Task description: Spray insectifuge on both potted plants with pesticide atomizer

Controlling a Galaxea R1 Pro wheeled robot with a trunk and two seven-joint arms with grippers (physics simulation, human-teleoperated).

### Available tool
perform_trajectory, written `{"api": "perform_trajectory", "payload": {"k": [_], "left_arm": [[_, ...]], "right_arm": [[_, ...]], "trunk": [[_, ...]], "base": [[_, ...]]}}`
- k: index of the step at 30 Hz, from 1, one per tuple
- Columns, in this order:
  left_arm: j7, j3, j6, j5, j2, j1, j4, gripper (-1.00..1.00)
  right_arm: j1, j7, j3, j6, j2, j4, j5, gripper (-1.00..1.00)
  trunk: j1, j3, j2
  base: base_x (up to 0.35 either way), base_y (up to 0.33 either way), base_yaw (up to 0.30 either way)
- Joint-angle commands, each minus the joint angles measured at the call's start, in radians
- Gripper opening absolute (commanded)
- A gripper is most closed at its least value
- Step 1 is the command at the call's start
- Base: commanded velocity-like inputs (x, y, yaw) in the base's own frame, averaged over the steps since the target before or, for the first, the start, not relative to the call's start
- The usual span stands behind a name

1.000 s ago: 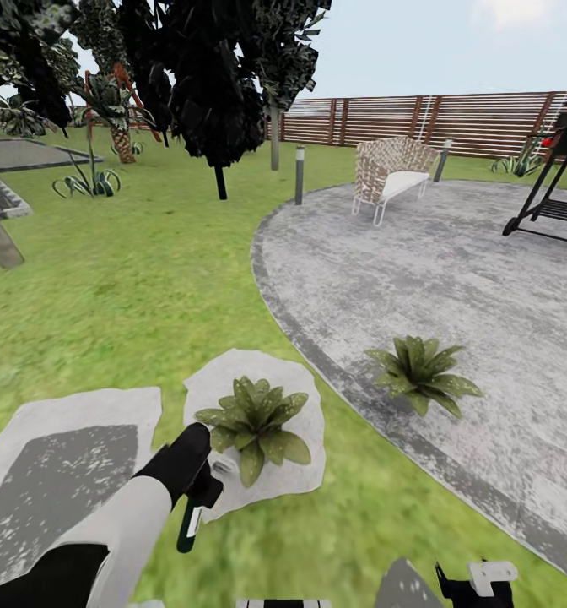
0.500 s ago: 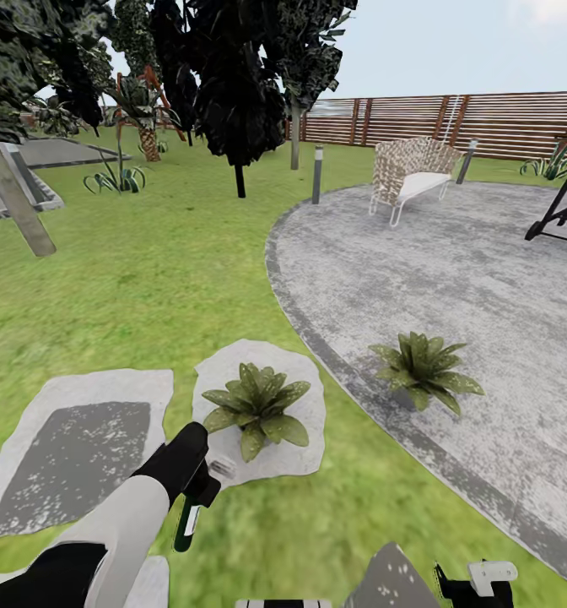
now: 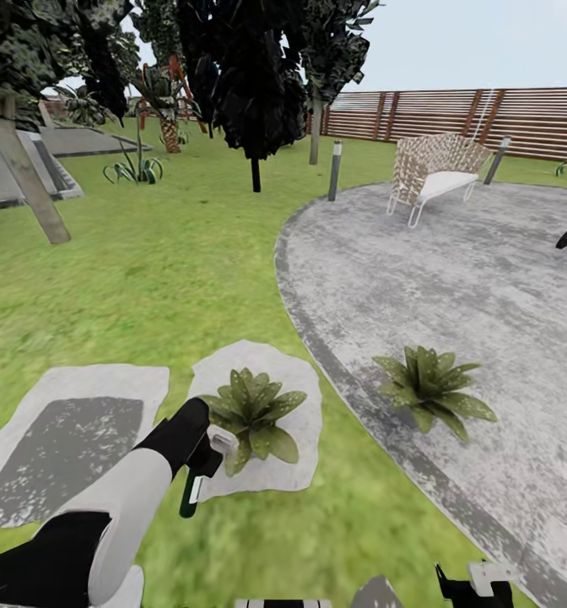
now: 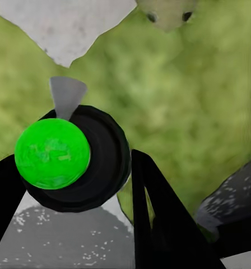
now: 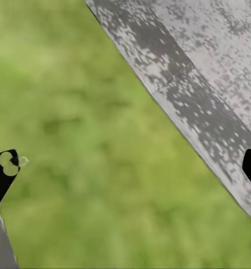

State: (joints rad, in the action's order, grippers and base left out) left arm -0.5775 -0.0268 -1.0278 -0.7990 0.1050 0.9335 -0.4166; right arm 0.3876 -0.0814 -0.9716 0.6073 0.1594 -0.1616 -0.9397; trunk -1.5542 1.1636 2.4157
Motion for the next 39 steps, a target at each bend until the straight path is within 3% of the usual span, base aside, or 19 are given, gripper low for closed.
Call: {"api": "perform_trajectory", "payload": {"k": [1,15,31,39], "left_arm": [[-0.008,-0.003,-0.003,-0.011,0.001,0.002,-0.001,-1.00],[-0.009,0.001,-0.003,-0.011,0.007,0.025,0.032,-1.00],[-0.009,-0.001,-0.003,-0.010,0.000,0.025,0.042,-1.00],[-0.009,-0.006,-0.002,-0.010,-0.015,0.015,0.042,-1.00]], "right_arm": [[0.000,-0.008,-0.009,0.003,0.000,0.000,-0.001,1.00],[0.000,-0.008,-0.009,0.003,0.000,-0.001,-0.001,1.00],[0.000,-0.008,-0.009,0.003,0.000,0.000,-0.001,1.00],[0.000,-0.008,-0.009,0.003,0.000,0.000,-0.001,1.00]], "trunk": [[0.000,0.001,0.000],[0.000,0.001,0.000],[0.000,0.001,0.000],[0.000,0.001,0.000]], "base": [[0.003,-0.296,0.277],[-0.001,-0.297,0.201],[-0.059,-0.297,0.209],[0.149,-0.274,0.268]]}}
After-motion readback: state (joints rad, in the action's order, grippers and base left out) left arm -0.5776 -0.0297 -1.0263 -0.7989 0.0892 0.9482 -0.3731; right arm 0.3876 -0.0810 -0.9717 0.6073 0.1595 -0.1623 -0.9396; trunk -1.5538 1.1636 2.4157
